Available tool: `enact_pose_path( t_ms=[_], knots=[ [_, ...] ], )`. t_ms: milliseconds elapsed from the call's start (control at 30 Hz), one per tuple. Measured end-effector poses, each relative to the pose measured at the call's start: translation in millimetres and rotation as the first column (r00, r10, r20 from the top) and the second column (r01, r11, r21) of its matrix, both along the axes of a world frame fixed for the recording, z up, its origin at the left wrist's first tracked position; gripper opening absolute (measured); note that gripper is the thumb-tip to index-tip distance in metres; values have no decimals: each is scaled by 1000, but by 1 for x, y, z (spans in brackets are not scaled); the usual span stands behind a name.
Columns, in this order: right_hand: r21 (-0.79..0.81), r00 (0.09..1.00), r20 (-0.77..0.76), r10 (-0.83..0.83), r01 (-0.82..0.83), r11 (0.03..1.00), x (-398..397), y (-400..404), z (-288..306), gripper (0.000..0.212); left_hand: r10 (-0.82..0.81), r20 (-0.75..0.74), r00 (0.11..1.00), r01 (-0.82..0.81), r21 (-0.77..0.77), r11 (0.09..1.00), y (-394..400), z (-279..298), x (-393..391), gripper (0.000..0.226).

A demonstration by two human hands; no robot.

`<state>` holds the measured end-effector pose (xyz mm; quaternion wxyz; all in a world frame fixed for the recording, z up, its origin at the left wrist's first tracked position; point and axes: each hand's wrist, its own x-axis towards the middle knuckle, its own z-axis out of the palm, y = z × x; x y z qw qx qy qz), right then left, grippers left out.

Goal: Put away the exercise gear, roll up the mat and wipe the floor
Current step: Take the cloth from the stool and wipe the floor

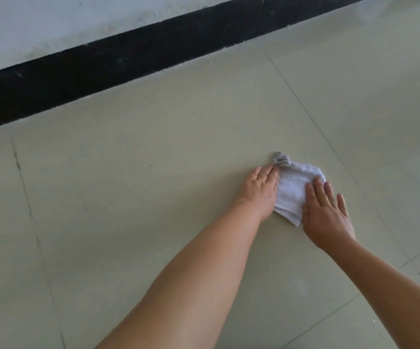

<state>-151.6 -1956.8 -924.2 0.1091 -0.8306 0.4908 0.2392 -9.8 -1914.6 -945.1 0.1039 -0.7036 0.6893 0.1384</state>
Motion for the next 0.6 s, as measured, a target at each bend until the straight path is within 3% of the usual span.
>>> enact_pose_path(
  t_ms=[100,267,400,500,600],
  knots=[
    [-14,997,71,-7,8,1000,28,-20,-5,58,37,13,999,-37,19,999,-5,1,23,50],
    [10,979,153,139,-142,990,112,-31,-6,58,211,27,977,-211,-2,978,19,8,87,55],
    [61,924,214,318,-337,939,196,5,-10,66,378,185,907,-393,57,918,79,11,145,49],
    [76,874,259,412,-444,893,232,47,-12,69,394,327,859,-371,-134,919,136,10,163,46],
    [90,822,304,483,-529,844,238,82,-15,67,413,275,868,-372,-192,908,181,-3,165,47]
  ],
)
